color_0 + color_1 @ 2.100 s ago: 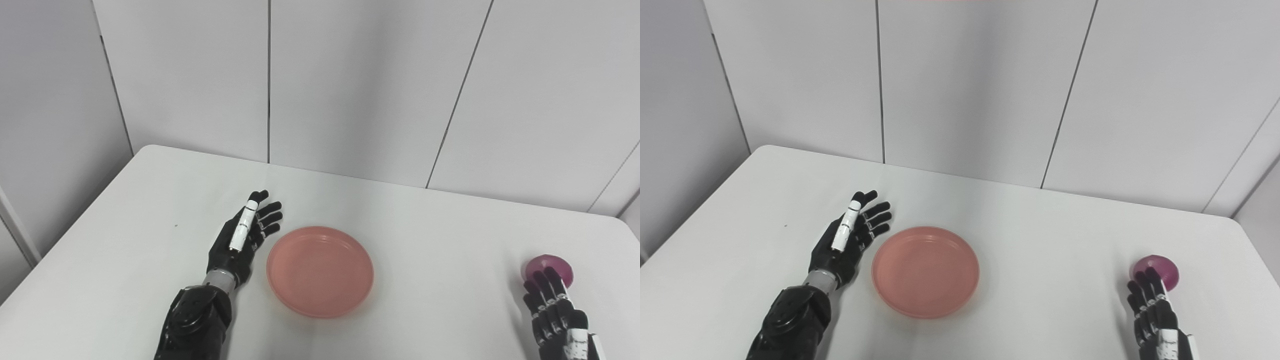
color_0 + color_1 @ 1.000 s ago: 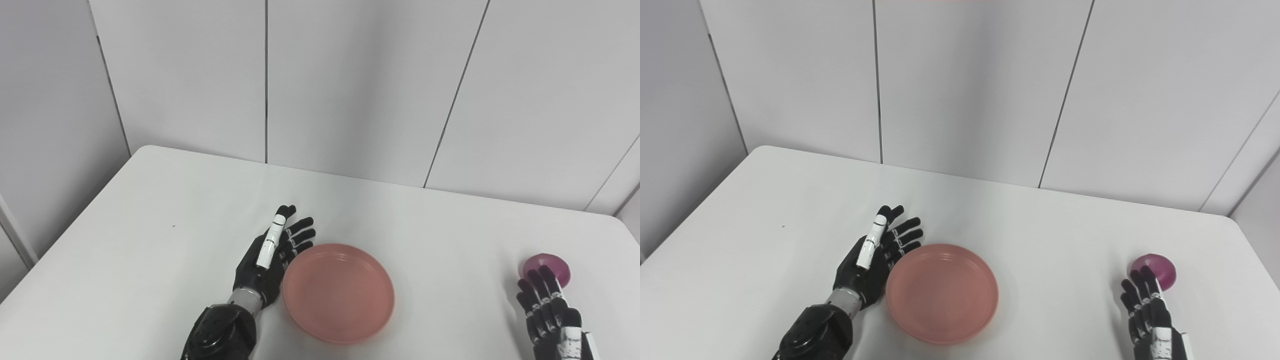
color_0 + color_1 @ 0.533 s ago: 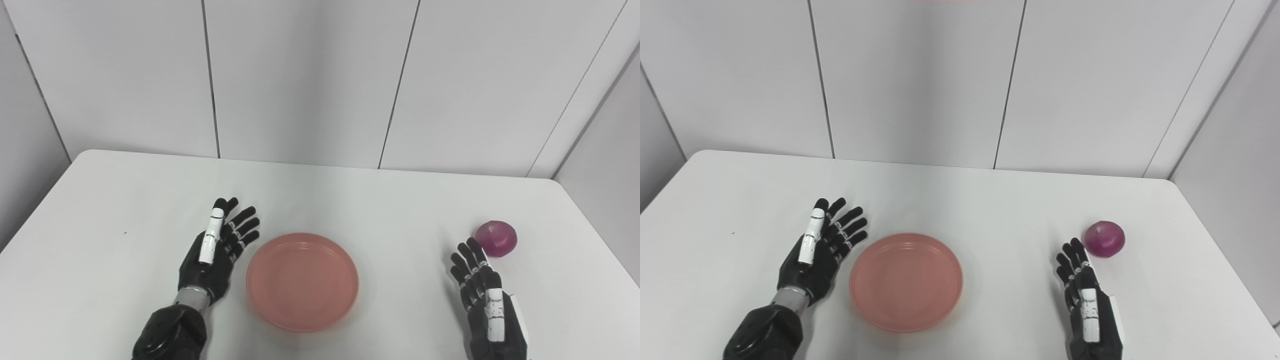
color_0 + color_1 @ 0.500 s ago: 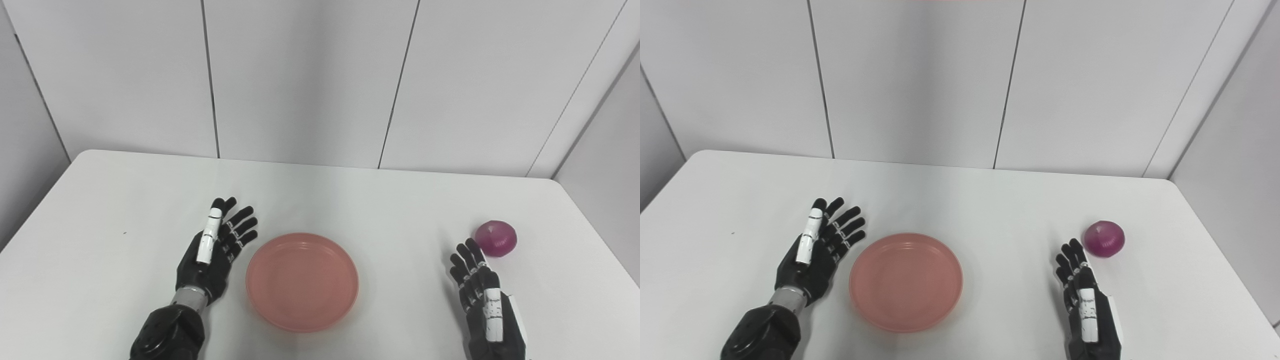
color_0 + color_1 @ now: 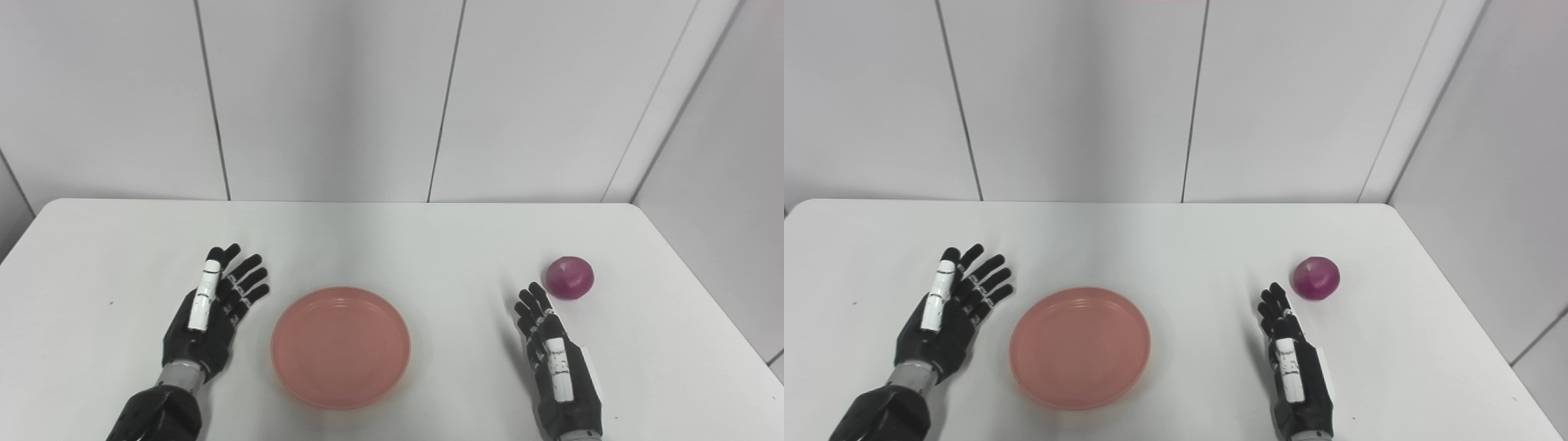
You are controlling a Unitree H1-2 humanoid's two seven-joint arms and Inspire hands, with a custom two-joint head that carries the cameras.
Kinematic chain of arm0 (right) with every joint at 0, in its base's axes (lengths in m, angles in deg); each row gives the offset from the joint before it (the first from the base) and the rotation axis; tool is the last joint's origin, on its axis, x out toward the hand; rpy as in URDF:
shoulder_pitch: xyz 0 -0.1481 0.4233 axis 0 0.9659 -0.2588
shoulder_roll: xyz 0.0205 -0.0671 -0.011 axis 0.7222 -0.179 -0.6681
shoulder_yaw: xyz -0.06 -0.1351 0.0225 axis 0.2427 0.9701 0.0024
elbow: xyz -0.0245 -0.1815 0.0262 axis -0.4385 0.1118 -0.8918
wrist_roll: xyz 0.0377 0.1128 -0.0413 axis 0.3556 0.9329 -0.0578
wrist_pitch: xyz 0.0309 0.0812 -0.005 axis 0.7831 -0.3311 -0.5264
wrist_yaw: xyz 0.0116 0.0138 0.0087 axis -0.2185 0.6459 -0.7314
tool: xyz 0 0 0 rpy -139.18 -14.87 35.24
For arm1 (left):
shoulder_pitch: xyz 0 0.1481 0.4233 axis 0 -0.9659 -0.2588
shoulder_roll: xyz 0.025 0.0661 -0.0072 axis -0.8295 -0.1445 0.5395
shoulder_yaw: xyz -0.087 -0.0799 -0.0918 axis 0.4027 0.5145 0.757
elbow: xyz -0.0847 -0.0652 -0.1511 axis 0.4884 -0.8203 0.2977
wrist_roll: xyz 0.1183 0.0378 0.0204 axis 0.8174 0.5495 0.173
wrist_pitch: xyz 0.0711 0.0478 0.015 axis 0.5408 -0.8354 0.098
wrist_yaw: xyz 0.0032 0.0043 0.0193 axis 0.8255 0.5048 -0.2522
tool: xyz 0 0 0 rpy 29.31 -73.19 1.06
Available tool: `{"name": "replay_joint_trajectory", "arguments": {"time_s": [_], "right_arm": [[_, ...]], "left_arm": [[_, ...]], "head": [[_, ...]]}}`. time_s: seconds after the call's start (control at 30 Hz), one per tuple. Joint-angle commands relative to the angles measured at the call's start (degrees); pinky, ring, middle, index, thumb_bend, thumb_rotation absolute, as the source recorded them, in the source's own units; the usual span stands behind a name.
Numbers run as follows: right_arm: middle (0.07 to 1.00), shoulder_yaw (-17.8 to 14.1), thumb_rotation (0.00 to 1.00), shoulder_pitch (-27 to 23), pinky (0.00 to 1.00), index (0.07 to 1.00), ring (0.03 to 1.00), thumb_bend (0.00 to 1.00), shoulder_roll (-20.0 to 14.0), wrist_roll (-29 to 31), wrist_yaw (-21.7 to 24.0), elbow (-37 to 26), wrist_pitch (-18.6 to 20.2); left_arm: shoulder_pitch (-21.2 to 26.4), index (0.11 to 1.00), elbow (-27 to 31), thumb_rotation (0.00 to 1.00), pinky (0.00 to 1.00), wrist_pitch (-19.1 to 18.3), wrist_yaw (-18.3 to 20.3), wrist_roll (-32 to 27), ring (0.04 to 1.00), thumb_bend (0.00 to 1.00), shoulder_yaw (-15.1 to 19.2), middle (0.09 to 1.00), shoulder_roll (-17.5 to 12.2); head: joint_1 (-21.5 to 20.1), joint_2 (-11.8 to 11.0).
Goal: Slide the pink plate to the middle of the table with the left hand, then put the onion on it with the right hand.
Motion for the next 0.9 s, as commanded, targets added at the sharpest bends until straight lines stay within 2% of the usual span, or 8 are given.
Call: {"name": "replay_joint_trajectory", "arguments": {"time_s": [0.0,0.23,0.4,0.5,0.7,0.77,0.83,0.87], "right_arm": [[0.942,1.1,0.85,0.8,0.99,0.958,0.956,0.89,1.8,-0.2,-0.2,1.5,0.2],[0.939,1.0,0.83,0.9,0.97,0.952,0.947,0.85,1.6,-0.4,-0.4,0.0,1.1],[0.910,-0.4,0.76,-0.7,0.91,0.931,0.908,0.82,0.2,-1.6,-2.2,-6.2,5.0],[0.876,-1.1,0.75,-2.4,0.86,0.904,0.859,0.84,-1.9,-4.5,-3.0,-10.3,7.7],[0.831,-1.1,0.72,-7.6,0.67,0.862,0.774,0.84,-10.1,-18.4,-2.9,-19.7,15.2],[0.806,-1.2,0.64,-9.4,0.60,0.832,0.734,0.87,-12.9,-22.2,-2.2,-21.0,17.2],[0.797,-1.6,0.53,-11.2,0.59,0.815,0.744,0.91,-15.2,-22.9,-1.0,-22.0,19.1],[0.796,-1.8,0.52,-11.9,0.59,0.815,0.745,0.92,-16.2,-23.0,-0.5,-22.2,20.0]], "left_arm": [[2.3,0.872,0.4,0.74,0.79,1.6,1.2,-0.5,0.808,0.64,-0.1,0.803,0.0],[2.4,0.872,-0.8,0.73,0.80,2.8,1.9,-0.7,0.809,0.65,0.0,0.802,0.3],[2.6,0.865,-1.1,0.72,0.79,2.8,1.9,-0.6,0.800,0.66,0.4,0.800,0.3],[2.7,0.868,-1.4,0.72,0.79,2.8,2.1,-0.7,0.808,0.65,0.6,0.808,0.1],[2.6,0.872,-2.1,0.73,0.80,3.1,2.9,-0.8,0.812,0.64,0.7,0.809,0.2],[2.7,0.879,-2.5,0.73,0.81,3.3,3.4,-0.9,0.813,0.64,0.7,0.811,0.2],[2.8,0.877,-2.7,0.73,0.80,3.6,3.6,-0.8,0.809,0.65,0.7,0.808,0.2],[2.8,0.876,-2.9,0.73,0.80,3.8,3.7,-0.8,0.808,0.65,0.8,0.807,0.3]], "head": [[-0.4,-0.2],[-0.5,-0.7],[-0.6,-0.8],[-0.6,-0.8],[-1.6,-1.3],[-1.6,-1.3],[-1.6,-1.3],[-1.6,-1.3]]}}
